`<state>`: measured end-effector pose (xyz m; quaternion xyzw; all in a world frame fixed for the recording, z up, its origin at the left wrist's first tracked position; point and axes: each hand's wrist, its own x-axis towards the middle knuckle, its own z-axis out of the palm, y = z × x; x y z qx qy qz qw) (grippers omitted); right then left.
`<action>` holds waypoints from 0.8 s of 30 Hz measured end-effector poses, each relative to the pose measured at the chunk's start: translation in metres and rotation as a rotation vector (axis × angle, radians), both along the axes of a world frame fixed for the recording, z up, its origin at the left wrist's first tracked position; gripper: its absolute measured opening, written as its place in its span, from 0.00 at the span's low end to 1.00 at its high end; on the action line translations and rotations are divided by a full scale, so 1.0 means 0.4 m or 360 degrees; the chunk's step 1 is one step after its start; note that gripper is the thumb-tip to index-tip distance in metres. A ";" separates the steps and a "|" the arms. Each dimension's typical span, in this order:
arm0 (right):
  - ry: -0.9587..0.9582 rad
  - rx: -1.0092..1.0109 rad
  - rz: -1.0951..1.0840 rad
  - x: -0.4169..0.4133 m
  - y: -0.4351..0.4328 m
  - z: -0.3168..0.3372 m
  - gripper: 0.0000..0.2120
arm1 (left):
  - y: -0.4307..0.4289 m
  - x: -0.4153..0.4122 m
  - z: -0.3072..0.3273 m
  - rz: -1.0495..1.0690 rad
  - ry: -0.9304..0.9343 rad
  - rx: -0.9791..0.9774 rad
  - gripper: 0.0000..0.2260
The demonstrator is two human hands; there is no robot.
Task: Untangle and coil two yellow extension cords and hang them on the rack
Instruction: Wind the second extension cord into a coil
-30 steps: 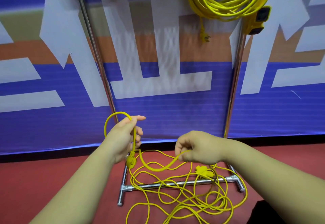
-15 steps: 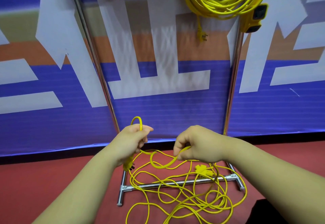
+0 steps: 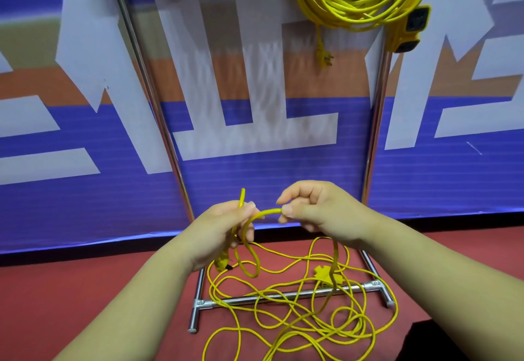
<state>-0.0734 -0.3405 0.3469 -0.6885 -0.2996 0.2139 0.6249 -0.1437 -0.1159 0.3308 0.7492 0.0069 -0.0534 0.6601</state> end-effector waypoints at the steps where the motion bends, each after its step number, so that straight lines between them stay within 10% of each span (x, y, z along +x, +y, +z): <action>1: 0.0026 0.0053 -0.0076 0.003 -0.001 0.001 0.04 | 0.000 -0.003 0.003 -0.0019 -0.0004 0.0049 0.17; 12: 0.0003 0.0153 -0.0646 0.030 -0.004 0.001 0.03 | -0.002 -0.005 0.018 -0.0052 0.0097 -0.0148 0.06; 24: -0.0205 0.0045 -0.0844 0.064 -0.032 -0.016 0.02 | 0.014 -0.015 0.001 -0.0152 0.0259 0.0327 0.11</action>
